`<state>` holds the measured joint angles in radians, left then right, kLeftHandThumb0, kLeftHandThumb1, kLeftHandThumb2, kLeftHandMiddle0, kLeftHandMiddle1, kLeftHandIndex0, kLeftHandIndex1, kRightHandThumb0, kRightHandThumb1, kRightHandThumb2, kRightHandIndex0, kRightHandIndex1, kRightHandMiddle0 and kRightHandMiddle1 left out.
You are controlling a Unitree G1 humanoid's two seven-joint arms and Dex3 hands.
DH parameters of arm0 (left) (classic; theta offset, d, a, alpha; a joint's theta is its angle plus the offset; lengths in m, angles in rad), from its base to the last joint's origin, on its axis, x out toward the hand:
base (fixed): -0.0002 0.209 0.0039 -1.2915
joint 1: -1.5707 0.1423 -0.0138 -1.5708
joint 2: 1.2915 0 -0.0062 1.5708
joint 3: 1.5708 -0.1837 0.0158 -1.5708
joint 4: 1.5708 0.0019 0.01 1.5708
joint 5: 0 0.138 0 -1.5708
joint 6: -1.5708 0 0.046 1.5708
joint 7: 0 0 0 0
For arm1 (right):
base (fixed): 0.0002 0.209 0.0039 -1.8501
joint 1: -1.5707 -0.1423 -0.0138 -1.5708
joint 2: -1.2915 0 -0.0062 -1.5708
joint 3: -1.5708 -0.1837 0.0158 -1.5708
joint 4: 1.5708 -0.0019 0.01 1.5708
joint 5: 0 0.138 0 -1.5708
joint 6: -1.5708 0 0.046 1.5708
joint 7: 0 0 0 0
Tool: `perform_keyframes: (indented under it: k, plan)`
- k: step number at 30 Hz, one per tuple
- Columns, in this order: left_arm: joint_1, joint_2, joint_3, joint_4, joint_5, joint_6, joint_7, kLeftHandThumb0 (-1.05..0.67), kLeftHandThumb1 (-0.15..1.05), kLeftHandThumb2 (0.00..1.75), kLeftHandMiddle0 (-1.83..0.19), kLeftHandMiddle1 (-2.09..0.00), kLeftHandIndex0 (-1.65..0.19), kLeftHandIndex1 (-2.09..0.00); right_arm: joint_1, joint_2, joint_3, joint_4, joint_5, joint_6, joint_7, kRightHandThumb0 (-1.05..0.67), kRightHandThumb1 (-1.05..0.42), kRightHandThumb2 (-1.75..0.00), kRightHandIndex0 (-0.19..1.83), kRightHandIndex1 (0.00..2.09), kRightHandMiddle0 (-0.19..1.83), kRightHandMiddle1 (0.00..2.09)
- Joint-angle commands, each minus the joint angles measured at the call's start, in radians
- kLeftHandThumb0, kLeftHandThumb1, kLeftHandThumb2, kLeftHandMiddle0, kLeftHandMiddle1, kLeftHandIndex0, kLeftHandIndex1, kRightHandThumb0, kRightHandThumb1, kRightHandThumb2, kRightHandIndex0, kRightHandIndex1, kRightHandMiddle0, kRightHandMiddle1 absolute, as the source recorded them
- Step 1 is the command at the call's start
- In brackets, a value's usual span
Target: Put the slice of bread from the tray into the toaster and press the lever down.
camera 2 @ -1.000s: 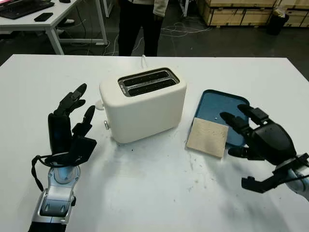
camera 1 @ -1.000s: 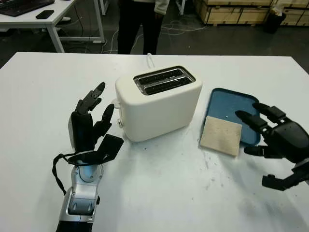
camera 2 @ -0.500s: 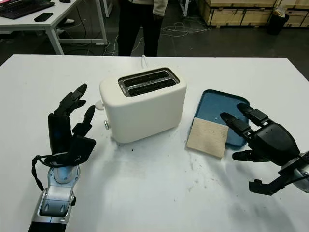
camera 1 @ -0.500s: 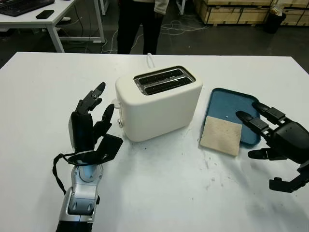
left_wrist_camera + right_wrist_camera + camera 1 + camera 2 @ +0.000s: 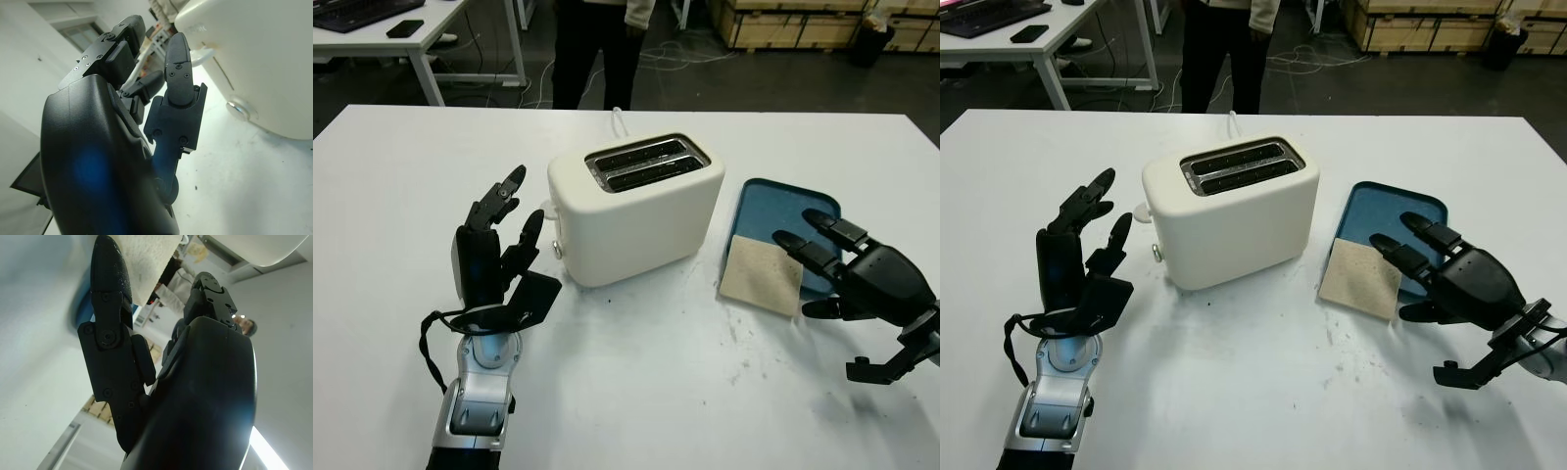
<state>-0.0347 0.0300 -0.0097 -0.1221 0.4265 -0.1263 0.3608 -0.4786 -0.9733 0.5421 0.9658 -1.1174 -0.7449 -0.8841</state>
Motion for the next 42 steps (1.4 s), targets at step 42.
perform_keyframes:
  k: [42]
  plan:
    - [-0.003,0.012,-0.004,-0.008,0.002,-0.016,0.004,-0.38,0.92,0.36,-0.32,-0.94,-0.64,-0.01,-0.130,0.078,0.196,0.181,-0.025,0.039,-0.045,-0.68,-0.92,-0.45,0.00,0.00,0.18,0.01]
